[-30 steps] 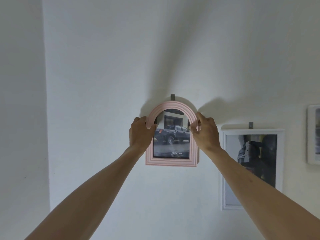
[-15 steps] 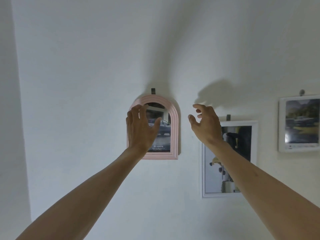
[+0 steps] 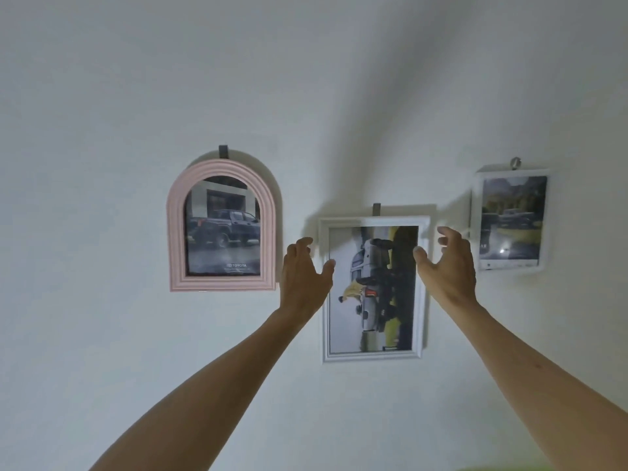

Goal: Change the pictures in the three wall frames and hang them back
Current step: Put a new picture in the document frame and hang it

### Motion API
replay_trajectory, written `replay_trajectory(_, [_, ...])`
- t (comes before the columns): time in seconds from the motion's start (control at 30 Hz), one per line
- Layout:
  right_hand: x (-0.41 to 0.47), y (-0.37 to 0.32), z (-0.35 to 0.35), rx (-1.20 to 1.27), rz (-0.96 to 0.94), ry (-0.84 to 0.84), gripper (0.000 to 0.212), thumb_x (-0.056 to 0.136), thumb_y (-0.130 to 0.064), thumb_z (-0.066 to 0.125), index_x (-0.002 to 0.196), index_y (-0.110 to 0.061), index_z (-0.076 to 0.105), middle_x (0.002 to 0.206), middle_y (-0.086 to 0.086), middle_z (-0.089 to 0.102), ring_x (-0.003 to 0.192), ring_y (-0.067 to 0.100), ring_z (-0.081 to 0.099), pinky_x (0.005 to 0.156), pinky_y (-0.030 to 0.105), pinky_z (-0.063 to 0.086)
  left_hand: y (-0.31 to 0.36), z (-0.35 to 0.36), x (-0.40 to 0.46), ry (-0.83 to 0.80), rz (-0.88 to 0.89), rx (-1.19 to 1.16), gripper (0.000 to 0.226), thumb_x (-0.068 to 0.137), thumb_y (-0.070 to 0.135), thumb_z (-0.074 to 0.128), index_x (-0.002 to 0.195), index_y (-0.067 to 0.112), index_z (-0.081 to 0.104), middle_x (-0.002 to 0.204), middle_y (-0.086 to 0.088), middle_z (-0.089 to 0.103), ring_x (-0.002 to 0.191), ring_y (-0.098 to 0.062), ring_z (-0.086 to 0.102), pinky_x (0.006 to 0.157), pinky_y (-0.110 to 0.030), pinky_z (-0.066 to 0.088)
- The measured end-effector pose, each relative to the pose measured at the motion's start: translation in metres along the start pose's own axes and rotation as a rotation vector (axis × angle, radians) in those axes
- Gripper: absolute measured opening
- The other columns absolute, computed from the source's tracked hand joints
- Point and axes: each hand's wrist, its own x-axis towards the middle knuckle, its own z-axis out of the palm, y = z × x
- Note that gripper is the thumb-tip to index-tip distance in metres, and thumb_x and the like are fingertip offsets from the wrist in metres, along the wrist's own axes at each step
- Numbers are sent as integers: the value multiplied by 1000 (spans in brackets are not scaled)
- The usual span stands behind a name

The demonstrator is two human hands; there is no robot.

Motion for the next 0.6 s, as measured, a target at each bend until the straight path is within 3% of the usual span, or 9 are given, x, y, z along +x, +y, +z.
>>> replay_trajectory(0.2, [-11, 43, -6, 182, 147, -375, 55, 93, -31, 68, 140, -20, 42, 115, -3, 61, 99, 17, 61, 86, 27, 46, -6, 27, -7, 43, -299, -116, 50, 86, 30, 71, 128, 13, 50, 109, -2, 63, 101, -23, 62, 90, -34, 52])
replay_trajectory(0.4, [-10, 60, 12, 221, 93, -346, 43, 92, -21, 69, 130, -13, 52, 106, 0, 66, 99, 22, 66, 82, 23, 47, -4, 37, -14, 72, -347, -160, 35, 91, 11, 65, 125, 15, 58, 109, -5, 71, 87, -22, 66, 80, -32, 55])
replay_trajectory(0.6, [-5, 61, 7, 247, 41, -329, 40, 92, -21, 69, 128, -13, 54, 99, -2, 62, 91, 19, 63, 79, 23, 47, 5, 27, -15, 154, -340, -134, 28, 90, 13, 68, 117, 18, 65, 90, 0, 71, 76, -13, 64, 72, -29, 50])
